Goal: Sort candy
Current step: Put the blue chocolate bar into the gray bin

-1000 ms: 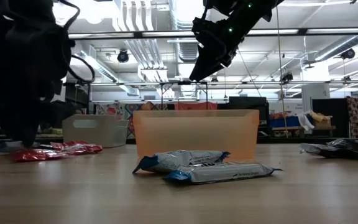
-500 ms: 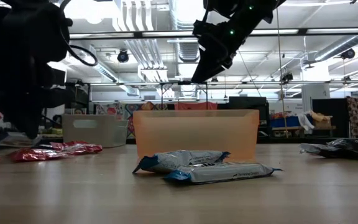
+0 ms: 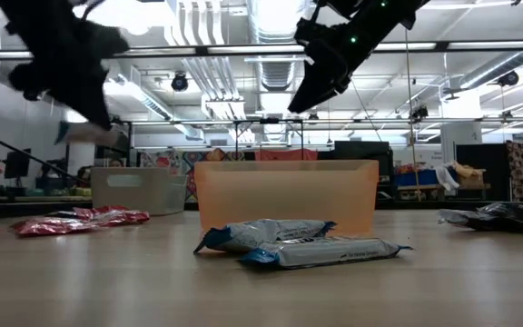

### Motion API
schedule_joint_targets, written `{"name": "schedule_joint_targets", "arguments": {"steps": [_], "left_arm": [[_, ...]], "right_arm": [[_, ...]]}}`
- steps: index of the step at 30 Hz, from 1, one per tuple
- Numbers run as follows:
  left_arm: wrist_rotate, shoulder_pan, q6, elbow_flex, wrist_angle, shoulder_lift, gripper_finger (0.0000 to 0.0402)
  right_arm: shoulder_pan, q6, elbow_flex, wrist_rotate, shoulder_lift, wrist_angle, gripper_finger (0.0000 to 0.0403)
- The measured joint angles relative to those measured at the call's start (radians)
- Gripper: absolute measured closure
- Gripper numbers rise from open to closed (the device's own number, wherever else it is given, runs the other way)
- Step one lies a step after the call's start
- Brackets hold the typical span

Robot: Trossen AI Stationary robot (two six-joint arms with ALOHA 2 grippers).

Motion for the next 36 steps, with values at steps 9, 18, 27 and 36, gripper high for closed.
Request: {"name": "schedule_joint_targets", "arguments": {"steps": [9, 18, 27, 36], "left_arm": [[-0.110, 0.239, 0.440, 0.091, 0.062, -0.114, 0.0401], [0.214, 0.724, 0.906, 0.017, 0.379, -0.094, 0.0401], [0.351, 1.005, 0.999, -0.083, 0.526, 0.010, 0.0401], [0.337, 1.039, 1.003, -0.073, 0.559, 0.113, 0.0382]], "right_arm": [[-0.046, -0.108, -0.135, 0.001, -0.113, 0.262, 0.0165], [-0.165, -0.117, -0.188, 0.001, -0.140, 0.361, 0.0165], [-0.197, -0.101, -0.188, 0.000, -0.113, 0.361, 0.0165], [-0.197, -0.089, -0.188, 0.000, -0.115, 0.360, 0.0165]]}}
